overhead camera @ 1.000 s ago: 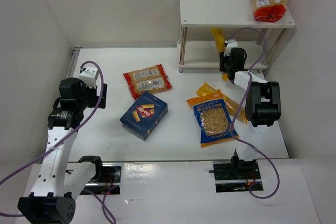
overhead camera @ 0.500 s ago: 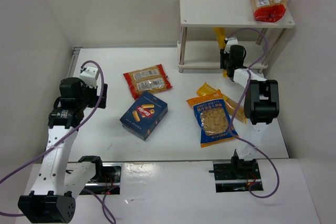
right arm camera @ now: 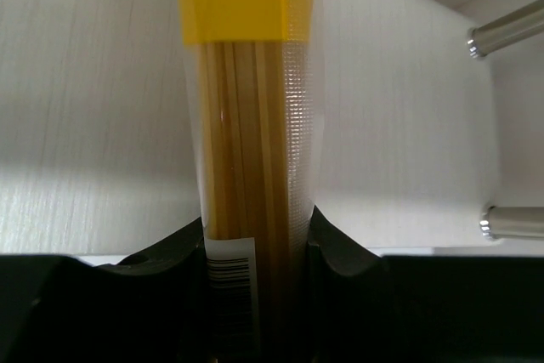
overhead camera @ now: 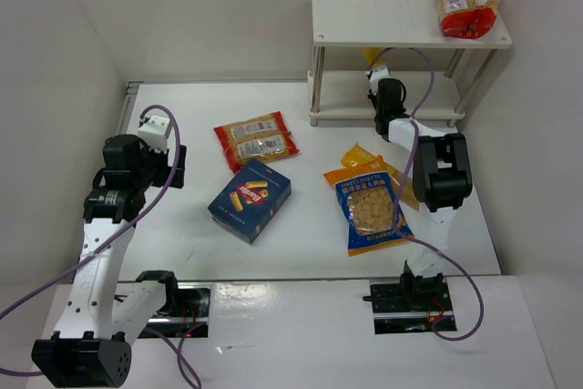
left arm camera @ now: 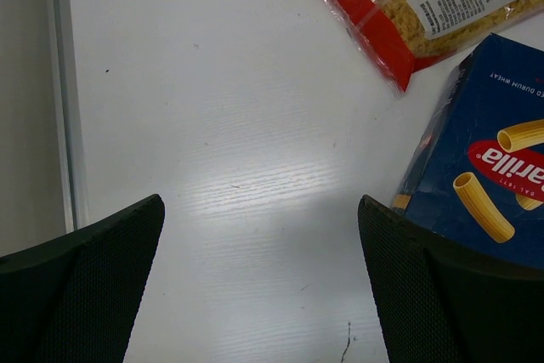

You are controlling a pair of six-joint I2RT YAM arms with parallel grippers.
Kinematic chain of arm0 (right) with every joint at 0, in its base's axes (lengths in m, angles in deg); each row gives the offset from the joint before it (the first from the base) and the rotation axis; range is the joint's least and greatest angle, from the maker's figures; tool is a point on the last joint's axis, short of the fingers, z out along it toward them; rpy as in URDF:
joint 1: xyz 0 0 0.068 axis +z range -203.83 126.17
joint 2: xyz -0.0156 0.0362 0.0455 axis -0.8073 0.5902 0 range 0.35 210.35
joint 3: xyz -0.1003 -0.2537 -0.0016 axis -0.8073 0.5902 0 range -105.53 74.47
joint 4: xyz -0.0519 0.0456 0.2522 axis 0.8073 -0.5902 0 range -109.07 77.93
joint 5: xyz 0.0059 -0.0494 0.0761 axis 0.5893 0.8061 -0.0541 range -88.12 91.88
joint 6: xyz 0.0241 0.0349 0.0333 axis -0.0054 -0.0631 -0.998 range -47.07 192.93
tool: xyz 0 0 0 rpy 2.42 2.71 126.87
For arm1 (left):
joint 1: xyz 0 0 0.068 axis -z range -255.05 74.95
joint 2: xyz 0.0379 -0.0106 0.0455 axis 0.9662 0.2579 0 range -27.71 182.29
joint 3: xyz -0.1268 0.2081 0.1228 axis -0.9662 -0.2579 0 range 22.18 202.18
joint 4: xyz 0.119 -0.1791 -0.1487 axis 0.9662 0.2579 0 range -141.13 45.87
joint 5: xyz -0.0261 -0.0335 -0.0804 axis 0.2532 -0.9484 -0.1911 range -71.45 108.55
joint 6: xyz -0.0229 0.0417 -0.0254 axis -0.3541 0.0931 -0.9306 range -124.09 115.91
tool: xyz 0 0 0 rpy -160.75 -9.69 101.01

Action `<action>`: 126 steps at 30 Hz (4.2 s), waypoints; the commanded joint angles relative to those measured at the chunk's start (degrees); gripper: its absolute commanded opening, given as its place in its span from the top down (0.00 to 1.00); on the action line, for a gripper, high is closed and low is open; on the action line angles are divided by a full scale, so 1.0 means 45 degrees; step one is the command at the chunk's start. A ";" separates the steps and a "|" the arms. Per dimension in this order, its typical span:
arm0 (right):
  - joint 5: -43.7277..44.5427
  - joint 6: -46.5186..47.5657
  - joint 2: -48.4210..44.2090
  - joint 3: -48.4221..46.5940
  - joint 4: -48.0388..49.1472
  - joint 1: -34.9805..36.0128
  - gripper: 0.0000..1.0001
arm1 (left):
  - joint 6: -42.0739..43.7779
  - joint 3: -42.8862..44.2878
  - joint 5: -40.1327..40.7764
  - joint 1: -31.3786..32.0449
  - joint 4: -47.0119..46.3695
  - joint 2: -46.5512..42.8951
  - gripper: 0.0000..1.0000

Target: Place and organize the pasta boxes and bags onto the shelf

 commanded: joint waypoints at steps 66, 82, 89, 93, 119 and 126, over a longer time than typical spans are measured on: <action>0.6113 0.6824 0.4592 -0.5594 0.5674 -0.2009 0.62 | 0.0415 -0.0057 -0.0785 -0.0078 -0.0097 -0.0154 0.00; 0.5743 0.5927 0.5316 -0.6711 0.3684 -0.2380 0.30 | 0.0415 -0.0057 -0.0903 -0.0311 -0.0097 -0.0154 0.00; 0.5157 0.4911 0.4261 -0.5404 0.3039 -0.1952 0.26 | 0.0415 -0.0057 -0.0903 -0.0313 -0.0097 -0.0037 0.00; 0.4493 0.4578 0.3714 -0.4856 0.2608 -0.1503 0.25 | 0.0415 -0.0057 -0.0903 -0.0313 -0.0097 -0.0037 0.00; 0.1505 0.2528 0.0082 -0.2453 -0.1158 0.0276 0.24 | 0.0415 -0.0057 -0.0903 -0.0313 -0.0097 -0.0154 0.00; -0.0642 0.1357 -0.2142 -0.1690 -0.4104 0.0667 0.24 | 0.0298 -0.0057 -0.0473 -0.0313 -0.0097 -0.0389 0.00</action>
